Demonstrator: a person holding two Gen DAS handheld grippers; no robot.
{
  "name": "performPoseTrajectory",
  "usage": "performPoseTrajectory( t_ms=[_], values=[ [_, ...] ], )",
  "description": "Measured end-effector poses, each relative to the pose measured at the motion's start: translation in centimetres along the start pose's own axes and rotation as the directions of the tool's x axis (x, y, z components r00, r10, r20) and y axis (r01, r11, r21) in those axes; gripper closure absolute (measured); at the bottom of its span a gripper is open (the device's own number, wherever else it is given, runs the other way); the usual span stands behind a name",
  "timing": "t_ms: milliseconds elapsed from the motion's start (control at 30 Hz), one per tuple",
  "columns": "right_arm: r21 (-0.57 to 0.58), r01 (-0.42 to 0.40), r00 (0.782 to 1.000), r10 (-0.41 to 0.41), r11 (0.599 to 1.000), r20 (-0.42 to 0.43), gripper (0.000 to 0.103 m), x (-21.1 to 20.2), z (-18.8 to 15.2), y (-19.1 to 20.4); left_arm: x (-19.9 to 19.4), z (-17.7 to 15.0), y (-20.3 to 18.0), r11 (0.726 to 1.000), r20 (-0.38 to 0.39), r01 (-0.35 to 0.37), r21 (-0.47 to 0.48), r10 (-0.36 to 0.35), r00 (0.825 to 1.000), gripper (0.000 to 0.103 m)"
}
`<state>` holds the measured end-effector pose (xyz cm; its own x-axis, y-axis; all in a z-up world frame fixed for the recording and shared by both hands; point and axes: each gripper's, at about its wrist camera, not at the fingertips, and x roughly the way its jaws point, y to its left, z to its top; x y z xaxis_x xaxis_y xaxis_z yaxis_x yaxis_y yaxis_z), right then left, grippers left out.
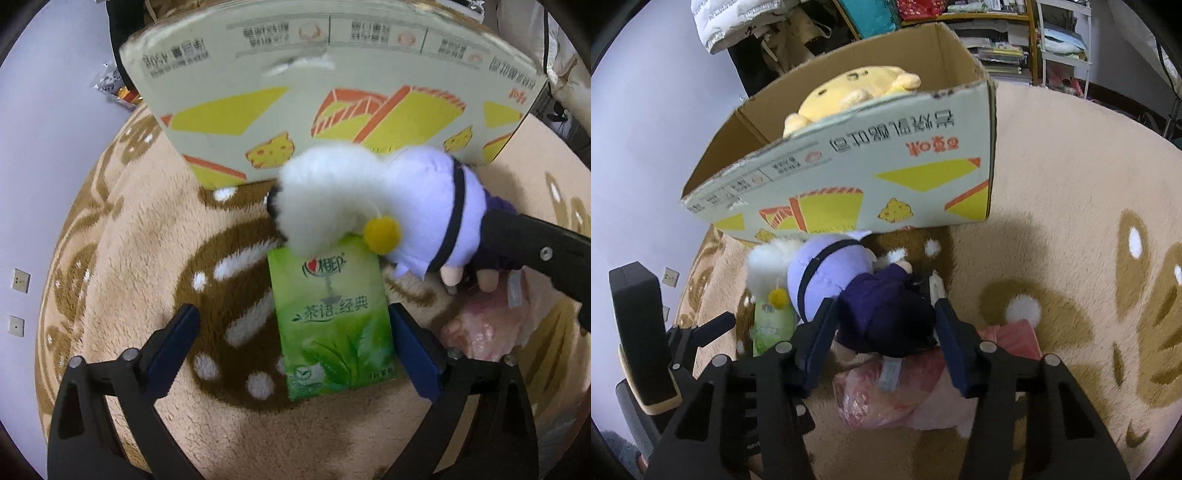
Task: Organize soft objects
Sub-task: 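Grasp the green tissue pack with left gripper while right gripper grasps the doll, then lift the green pack and doll and carry both over the box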
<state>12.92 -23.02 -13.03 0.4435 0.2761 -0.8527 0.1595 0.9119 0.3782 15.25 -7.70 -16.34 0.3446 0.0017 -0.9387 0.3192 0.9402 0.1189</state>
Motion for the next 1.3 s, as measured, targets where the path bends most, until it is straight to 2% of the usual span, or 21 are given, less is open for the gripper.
performPoseTrajectory(
  t_ms=[167, 200, 233, 400, 500, 633, 900, 967, 1300],
  values=[
    [-0.013, 0.003, 1.0, -0.003, 1.0, 0.002, 0.049, -0.1, 0.0, 0.0, 0.3, -0.3, 0.1, 0.999, -0.008, 0.018, -0.035, -0.019, 1.0, 0.017],
    [-0.019, 0.007, 1.0, -0.007, 1.0, 0.002, 0.058, -0.1, 0.0, 0.1, 0.1, -0.3, 0.1, 0.999, -0.002, 0.019, -0.035, -0.019, 1.0, 0.022],
    [-0.024, 0.013, 1.0, -0.013, 1.0, 0.001, 0.059, -0.1, 0.0, 0.2, -0.1, -0.4, 0.1, 0.999, 0.006, 0.02, -0.036, -0.02, 1.0, 0.024],
    [-0.023, 0.009, 1.0, -0.009, 1.0, 0.001, 0.061, -0.3, -0.1, 0.0, -0.8, -0.6, 1.1, 0.995, 0.015, 0.042, -0.09, -0.04, 0.999, 0.051],
    [-0.019, 0.014, 1.0, -0.014, 1.0, 0.015, 0.063, -0.8, 0.0, 0.0, -1.0, -0.8, 2.0, 0.989, 0.015, 0.068, -0.131, -0.066, 0.998, 0.051],
    [-0.021, 0.031, 0.999, -0.03, 0.999, 0.04, 0.065, -2.0, 0.1, 0.0, -1.9, -2.1, 2.5, 0.982, 0.031, 0.056, -0.182, -0.051, 0.998, 0.051],
    [-0.019, 0.027, 0.994, -0.025, 0.999, 0.105, 0.074, -4.9, 0.0, 0.1, -4.8, -3.5, 2.3, 0.989, 0.096, 0.028, -0.147, -0.013, 0.995, 0.051],
    [-0.022, 0.014, 0.992, -0.011, 1.0, 0.127, 0.098, -5.7, 0.0, 0.3, -5.4, -3.6, 2.3, 0.992, 0.111, 0.016, -0.128, -0.002, 0.994, 0.051],
    [-0.055, -0.006, 0.989, 0.014, 0.998, 0.148, 0.098, -6.4, -0.3, 1.4, -8.8, -4.5, 2.8, 0.993, 0.186, -0.011, -0.115, 0.032, 0.982, 0.051]
  ],
)
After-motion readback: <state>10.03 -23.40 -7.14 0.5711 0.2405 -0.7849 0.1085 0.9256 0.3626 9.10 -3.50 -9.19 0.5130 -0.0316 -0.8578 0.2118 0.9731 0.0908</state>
